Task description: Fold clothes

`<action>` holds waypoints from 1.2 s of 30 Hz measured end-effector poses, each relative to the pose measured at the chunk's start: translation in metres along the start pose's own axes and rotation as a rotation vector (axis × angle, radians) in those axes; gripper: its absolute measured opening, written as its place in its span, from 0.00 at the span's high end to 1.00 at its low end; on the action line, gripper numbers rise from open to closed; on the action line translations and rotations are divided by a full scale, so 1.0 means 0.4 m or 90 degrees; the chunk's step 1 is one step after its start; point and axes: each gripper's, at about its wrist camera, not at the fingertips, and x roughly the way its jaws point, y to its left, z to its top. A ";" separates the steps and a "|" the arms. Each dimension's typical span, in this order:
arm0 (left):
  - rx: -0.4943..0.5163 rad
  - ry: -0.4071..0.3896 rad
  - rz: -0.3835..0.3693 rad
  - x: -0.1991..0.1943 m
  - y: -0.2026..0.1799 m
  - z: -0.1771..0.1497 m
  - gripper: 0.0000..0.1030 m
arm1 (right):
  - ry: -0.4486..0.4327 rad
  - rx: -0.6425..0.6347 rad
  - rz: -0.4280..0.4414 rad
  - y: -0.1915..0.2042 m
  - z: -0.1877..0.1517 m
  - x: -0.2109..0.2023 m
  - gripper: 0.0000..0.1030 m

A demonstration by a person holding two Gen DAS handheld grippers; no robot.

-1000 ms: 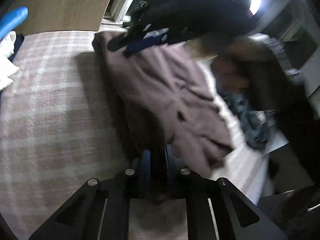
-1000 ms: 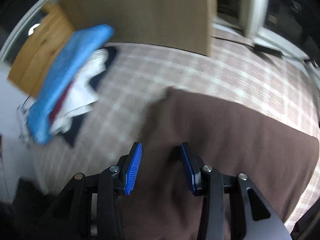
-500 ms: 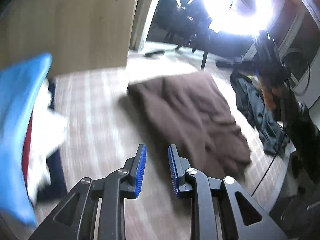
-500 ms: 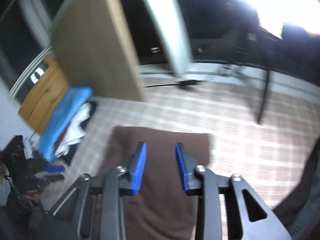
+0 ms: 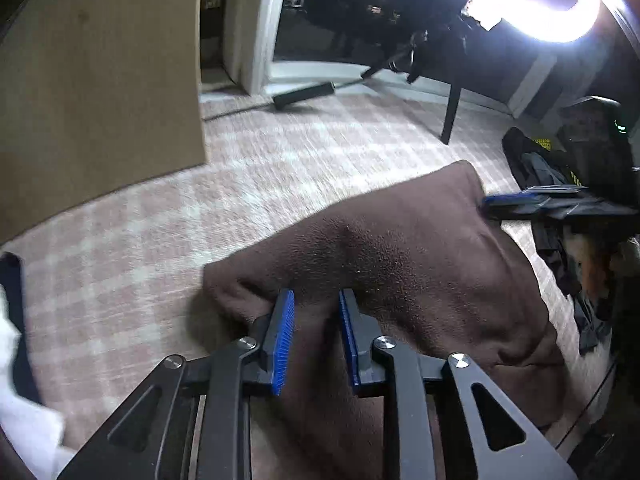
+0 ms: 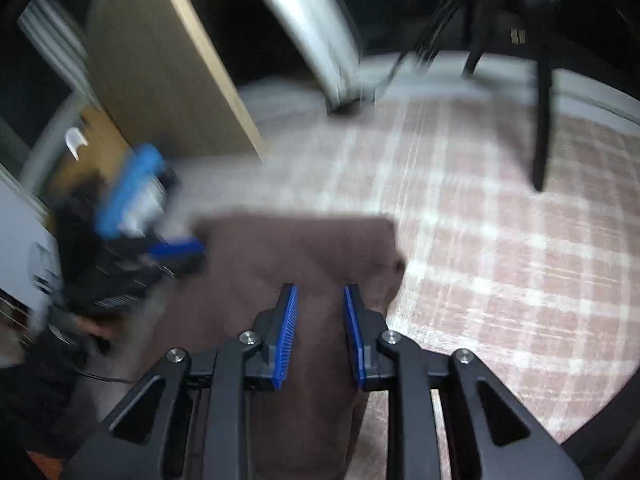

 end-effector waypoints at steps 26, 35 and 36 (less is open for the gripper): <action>0.191 0.061 -0.054 0.064 -0.231 -0.023 0.65 | -0.004 -0.057 0.024 -0.105 0.054 0.075 1.00; 0.027 -0.038 -0.015 -0.035 -0.043 0.019 0.65 | -0.055 -0.084 0.027 -0.006 0.039 -0.005 0.93; 0.026 -0.027 0.002 -0.004 -0.025 0.020 0.65 | -0.035 -0.104 0.020 0.015 0.039 0.023 0.93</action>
